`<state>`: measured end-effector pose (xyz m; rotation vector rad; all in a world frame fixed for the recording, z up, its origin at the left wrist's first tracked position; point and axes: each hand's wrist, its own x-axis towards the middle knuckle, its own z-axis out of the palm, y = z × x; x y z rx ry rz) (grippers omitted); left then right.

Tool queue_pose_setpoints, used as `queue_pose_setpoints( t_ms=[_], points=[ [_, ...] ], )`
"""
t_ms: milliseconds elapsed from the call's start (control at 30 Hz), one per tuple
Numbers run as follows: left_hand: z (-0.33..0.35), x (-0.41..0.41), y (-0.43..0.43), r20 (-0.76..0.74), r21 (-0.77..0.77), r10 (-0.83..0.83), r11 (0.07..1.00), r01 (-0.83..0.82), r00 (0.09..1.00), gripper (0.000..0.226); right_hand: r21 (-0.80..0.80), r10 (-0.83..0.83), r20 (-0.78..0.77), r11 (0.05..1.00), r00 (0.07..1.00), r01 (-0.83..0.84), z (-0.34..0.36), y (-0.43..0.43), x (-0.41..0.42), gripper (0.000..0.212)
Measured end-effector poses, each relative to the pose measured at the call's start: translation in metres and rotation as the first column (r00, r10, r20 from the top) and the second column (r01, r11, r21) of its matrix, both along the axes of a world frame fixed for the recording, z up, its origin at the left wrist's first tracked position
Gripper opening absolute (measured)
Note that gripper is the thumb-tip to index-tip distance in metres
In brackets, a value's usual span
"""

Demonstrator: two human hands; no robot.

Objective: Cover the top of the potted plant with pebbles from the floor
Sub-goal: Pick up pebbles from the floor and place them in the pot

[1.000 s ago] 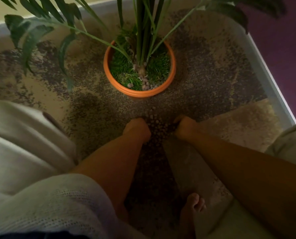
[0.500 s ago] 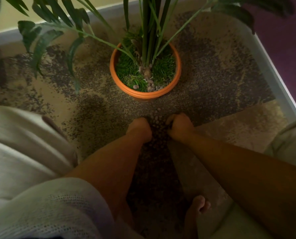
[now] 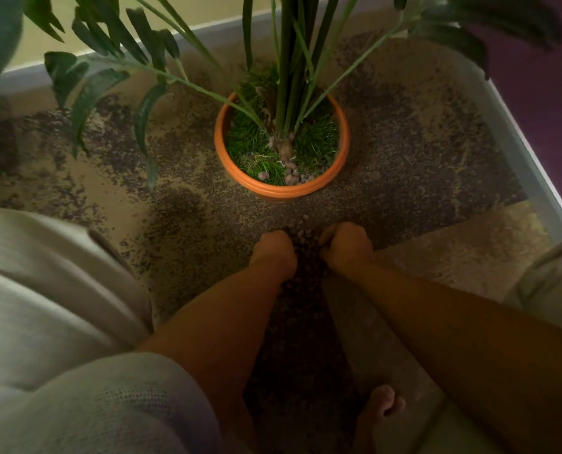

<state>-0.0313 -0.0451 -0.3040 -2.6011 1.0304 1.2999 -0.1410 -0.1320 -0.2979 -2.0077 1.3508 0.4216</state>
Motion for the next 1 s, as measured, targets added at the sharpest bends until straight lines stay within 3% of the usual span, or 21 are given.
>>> queue_pose_setpoints(
  t_ms=[267, 367, 533, 633, 733, 833, 1000],
  points=[
    [0.011, 0.004, 0.003, -0.008, -0.016, 0.024, 1.000, -0.024, 1.000, 0.025, 0.058, -0.037, -0.030, 0.998, 0.999, 0.038, 0.003, -0.008, 0.006, 0.024],
    [0.027, 0.011, -0.002, -0.035, 0.001, 0.017, 1.000, -0.017, 0.999, 0.026, 0.109, -0.047, -0.048, 0.993, 0.998, 0.052, 0.010, -0.013, 0.010, 0.018],
    [0.087, 0.025, -0.014, -0.207, -0.023, 0.018, 0.999, -0.023, 0.978, 0.036, 0.209, 0.111, -0.054, 0.973, 0.992, -0.097, 0.056, -0.025, 0.023, 0.015],
    [0.124, 0.040, -0.016, -0.294, -0.084, -0.023, 0.996, -0.002, 0.956, 0.029, 0.294, 0.133, 0.054, 0.945, 0.990, -0.143, 0.091, -0.030, 0.032, 0.012],
    [0.155, 0.066, -0.017, -0.340, -0.150, 0.103, 0.975, -0.162, 0.935, 0.018, 0.408, -0.059, 0.292, 0.911, 0.955, -0.068, 0.120, -0.039, 0.039, 0.016],
    [0.170, 0.091, -0.016, -0.409, -0.219, 0.366, 0.850, -0.479, 0.836, 0.021, 0.468, -0.268, 0.425, 0.883, 0.865, 0.044, 0.138, -0.048, 0.047, 0.015],
    [0.169, 0.102, -0.015, -0.442, -0.286, 0.466, 0.736, -0.613, 0.766, 0.020, 0.407, -0.267, 0.464, 0.911, 0.845, 0.065, 0.146, -0.053, 0.061, 0.017]
  ],
)
